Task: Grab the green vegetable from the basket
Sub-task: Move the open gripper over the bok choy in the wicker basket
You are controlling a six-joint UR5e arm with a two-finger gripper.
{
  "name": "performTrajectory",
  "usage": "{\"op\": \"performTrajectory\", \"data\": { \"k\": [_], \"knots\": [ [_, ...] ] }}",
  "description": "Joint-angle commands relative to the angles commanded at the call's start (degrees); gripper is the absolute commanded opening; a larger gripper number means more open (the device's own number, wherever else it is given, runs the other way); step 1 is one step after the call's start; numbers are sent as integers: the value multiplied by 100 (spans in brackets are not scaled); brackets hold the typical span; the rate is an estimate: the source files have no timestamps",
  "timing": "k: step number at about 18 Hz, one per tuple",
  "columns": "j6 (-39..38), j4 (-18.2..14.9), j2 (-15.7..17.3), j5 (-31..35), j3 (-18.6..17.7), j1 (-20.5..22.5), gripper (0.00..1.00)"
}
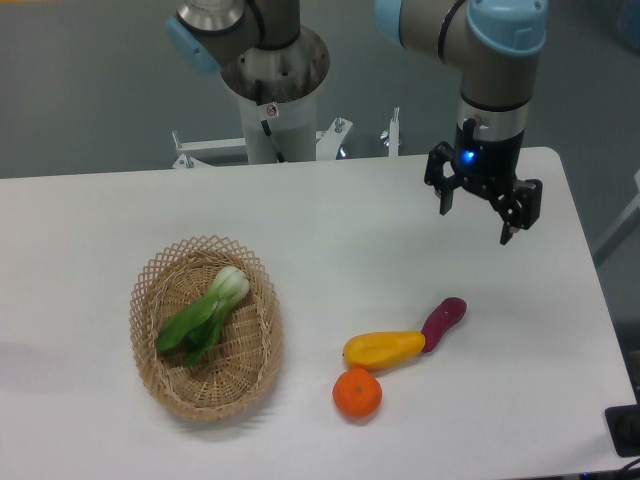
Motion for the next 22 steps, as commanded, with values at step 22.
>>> {"op": "performTrajectory", "data": {
  "k": [22],
  "knots": [
    [-3144, 860, 19, -387, -1239, -1923, 100]
  ]
}}
